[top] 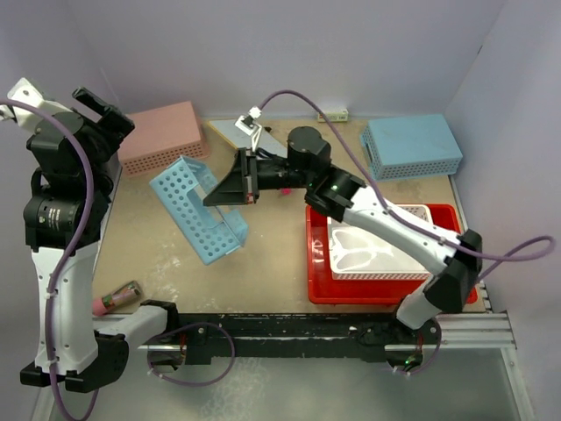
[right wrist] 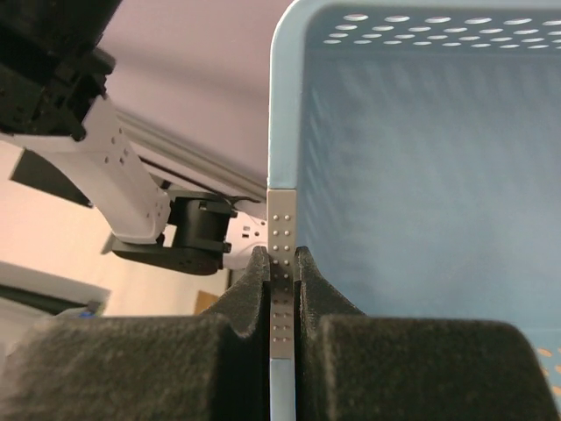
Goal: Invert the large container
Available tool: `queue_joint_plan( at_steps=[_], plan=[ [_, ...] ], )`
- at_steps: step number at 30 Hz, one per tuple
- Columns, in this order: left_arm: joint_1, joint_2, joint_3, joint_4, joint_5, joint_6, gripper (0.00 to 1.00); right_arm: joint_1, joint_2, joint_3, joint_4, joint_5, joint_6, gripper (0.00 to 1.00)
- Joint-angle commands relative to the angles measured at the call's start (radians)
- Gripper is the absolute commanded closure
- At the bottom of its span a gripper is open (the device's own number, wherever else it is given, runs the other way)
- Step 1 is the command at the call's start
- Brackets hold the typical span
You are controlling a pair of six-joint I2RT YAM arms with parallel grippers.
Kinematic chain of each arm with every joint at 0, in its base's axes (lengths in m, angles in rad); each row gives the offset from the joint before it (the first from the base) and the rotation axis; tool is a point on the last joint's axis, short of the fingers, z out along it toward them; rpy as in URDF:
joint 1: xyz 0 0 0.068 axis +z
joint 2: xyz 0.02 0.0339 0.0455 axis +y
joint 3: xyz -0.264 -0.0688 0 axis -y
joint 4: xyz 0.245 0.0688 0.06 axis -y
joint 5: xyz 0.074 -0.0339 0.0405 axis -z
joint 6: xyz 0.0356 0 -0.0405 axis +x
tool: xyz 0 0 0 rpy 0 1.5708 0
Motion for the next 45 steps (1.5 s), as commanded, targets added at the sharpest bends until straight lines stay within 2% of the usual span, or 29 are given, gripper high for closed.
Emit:
queue_joint_plan(
  at_steps=[1,5,7,10,13,17,26,27,29,32,35,37,40,45],
  plan=[
    [0.002,-0.003,0.049,0.017,-0.017,-0.016,0.16,0.0,0.078,-0.002,0.357,-0.136,0.218,1.0],
    [0.002,-0.005,0.052,0.027,-0.008,-0.006,0.16,-0.001,0.151,-0.065,0.595,-0.202,0.406,1.0],
    [0.002,0.002,0.059,0.02,-0.012,-0.002,0.16,-0.013,0.183,-0.117,0.779,-0.218,0.544,1.0],
    [0.002,0.004,0.05,0.021,-0.003,-0.003,0.16,-0.043,0.236,-0.187,1.06,-0.216,0.743,1.0],
    [0.002,0.003,0.033,0.029,0.006,-0.002,0.16,-0.077,0.275,-0.273,1.216,-0.189,0.88,1.0],
    [0.002,0.006,0.023,0.026,0.007,0.009,0.16,-0.124,0.26,-0.403,1.237,-0.159,0.899,1.0],
    [0.002,0.019,-0.013,0.029,0.037,0.025,0.16,-0.274,0.154,-0.749,1.15,-0.141,0.817,1.0],
    [0.002,0.021,-0.018,0.03,0.044,0.026,0.16,-0.283,0.144,-0.775,1.136,-0.143,0.804,1.0],
    [0.002,0.024,-0.024,0.033,0.057,0.028,0.16,-0.295,0.118,-0.82,1.085,-0.141,0.758,0.91],
    [0.002,0.027,-0.033,0.034,0.07,0.032,0.16,-0.304,0.069,-0.866,0.966,-0.129,0.671,0.66],
    [0.002,0.028,-0.051,0.038,0.09,0.04,0.16,-0.305,0.009,-0.862,0.727,-0.102,0.537,0.46],
    [0.001,0.032,-0.072,0.043,0.112,0.049,0.16,-0.305,-0.032,-0.831,0.512,-0.068,0.409,0.37],
    [0.002,0.054,-0.124,0.051,0.182,0.098,0.16,-0.305,-0.086,-0.749,0.204,0.011,0.216,0.28],
    [0.001,0.09,-0.243,0.049,0.368,0.179,0.16,-0.305,-0.105,-0.581,-0.17,0.153,-0.025,0.19]
  ],
)
